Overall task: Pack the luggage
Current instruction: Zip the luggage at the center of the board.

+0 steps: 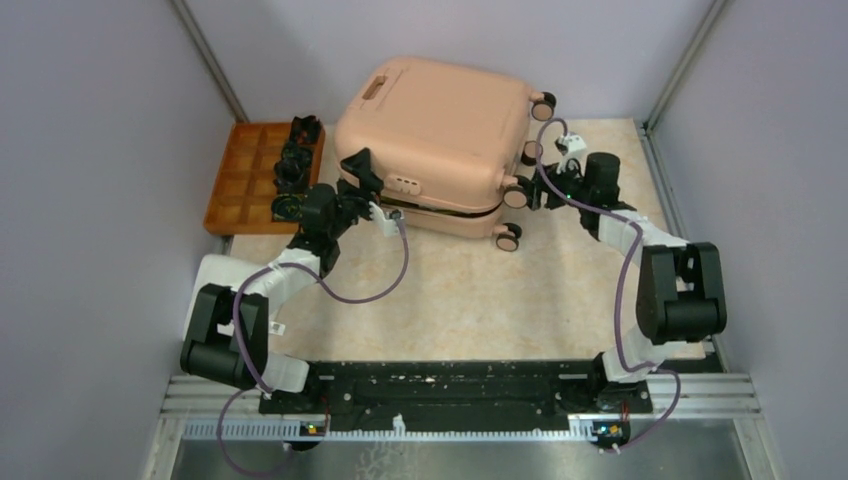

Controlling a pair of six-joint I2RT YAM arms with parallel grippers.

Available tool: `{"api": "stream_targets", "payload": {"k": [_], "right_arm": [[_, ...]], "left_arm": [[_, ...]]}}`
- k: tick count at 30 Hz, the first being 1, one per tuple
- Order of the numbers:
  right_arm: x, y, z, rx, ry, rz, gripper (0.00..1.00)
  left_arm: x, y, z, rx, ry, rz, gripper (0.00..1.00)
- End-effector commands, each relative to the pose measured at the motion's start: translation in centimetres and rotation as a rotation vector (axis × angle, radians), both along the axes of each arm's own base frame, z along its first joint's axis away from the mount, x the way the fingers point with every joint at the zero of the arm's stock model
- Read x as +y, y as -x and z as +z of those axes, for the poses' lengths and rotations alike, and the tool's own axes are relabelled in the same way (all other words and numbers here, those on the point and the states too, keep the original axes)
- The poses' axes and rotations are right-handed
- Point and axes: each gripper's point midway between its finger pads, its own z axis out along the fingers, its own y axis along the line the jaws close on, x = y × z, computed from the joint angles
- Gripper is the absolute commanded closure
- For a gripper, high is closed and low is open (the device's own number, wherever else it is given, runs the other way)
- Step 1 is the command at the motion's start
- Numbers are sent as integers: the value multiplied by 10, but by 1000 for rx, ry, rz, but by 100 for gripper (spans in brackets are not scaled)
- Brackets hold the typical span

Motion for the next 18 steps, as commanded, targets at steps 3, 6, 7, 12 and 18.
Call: {"api": "stream_targets", "payload": {"k": [3,6,7,12,18], "right_arm": [[8,17,-33,-79,202,317,32],[11,23,-39,-131,224,373,33],[13,24,-38,-164,224,384,34],[17,19,-19,-396,247,381,34],[26,2,-6,-518,215,364,38]], "left_arm": [[-10,-1,6,75,115,-17,35],[-10,-2,4,73,105,-18,35],[-11,-3,4,70,102,-18,35],[-10,-5,7,66,102,-13,35],[-9,-10,6,61,90,0,35]]}}
